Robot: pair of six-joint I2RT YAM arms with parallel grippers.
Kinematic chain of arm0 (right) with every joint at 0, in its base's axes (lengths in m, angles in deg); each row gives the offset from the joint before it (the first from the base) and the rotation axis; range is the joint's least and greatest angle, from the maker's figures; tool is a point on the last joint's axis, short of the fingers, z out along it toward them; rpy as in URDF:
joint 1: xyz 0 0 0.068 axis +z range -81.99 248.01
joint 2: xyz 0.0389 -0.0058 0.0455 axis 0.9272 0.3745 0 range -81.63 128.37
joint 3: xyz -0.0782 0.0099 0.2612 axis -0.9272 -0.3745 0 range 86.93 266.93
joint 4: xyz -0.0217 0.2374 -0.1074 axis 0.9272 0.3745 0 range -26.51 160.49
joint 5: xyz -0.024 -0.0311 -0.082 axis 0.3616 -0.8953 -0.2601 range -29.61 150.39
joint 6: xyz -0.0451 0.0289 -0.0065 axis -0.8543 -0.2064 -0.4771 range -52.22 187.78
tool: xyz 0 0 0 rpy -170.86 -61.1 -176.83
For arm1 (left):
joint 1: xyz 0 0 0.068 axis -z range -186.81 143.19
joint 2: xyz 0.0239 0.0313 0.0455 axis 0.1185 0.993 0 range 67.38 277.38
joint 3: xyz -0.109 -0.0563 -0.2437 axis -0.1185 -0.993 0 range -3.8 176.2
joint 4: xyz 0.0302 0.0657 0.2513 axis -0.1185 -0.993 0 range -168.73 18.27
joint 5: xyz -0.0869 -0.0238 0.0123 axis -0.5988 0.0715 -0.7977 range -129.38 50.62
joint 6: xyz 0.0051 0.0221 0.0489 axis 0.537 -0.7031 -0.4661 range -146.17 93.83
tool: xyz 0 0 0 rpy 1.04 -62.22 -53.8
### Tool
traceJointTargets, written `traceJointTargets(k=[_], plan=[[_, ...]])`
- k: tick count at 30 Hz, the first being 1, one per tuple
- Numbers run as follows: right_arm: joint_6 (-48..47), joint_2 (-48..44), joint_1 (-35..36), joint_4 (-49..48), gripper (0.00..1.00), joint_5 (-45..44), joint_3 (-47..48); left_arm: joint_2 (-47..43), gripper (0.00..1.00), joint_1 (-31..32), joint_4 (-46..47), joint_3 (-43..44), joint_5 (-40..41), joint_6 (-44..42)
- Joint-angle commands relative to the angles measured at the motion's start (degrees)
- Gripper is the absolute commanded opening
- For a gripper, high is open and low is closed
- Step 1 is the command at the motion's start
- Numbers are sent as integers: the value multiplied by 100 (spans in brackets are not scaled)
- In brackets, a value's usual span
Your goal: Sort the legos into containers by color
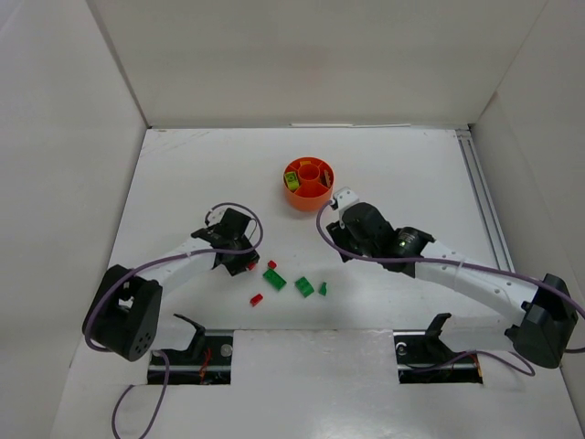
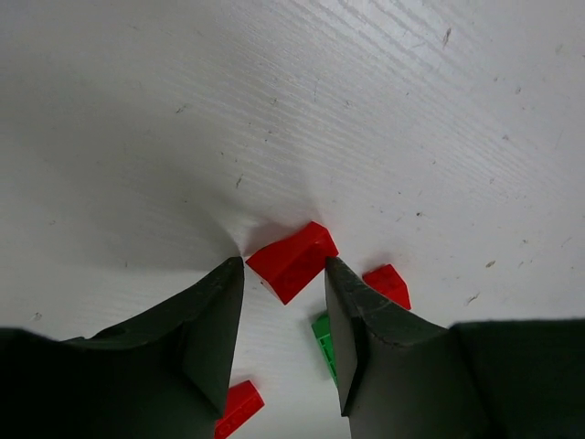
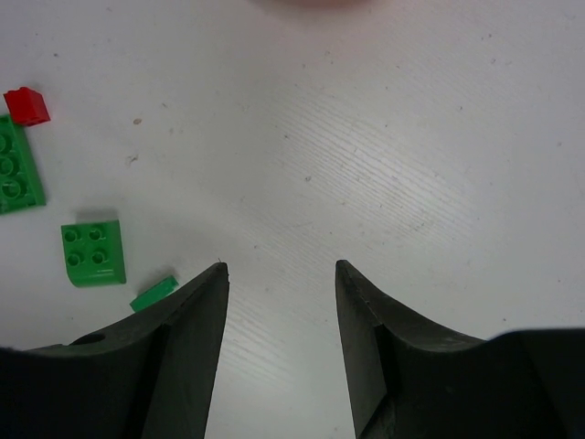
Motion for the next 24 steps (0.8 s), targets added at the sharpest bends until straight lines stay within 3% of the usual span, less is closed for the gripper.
traceJointTargets(k=[1, 12, 18, 21, 24], plan=[[27, -120, -52, 46, 56, -85, 7, 133, 37, 24, -123, 62, 223, 85], [27, -67, -157, 46, 56, -85, 7, 133, 34, 305, 386, -96, -6, -81], [27, -120, -157, 46, 56, -85, 7, 248, 27, 419, 518, -96, -59, -249], [27, -120, -157, 99, 56, -85, 7, 187, 42, 560, 449, -43, 55, -337], [27, -120, -157, 99, 56, -85, 7, -129, 46, 560, 238, 27, 283, -284]])
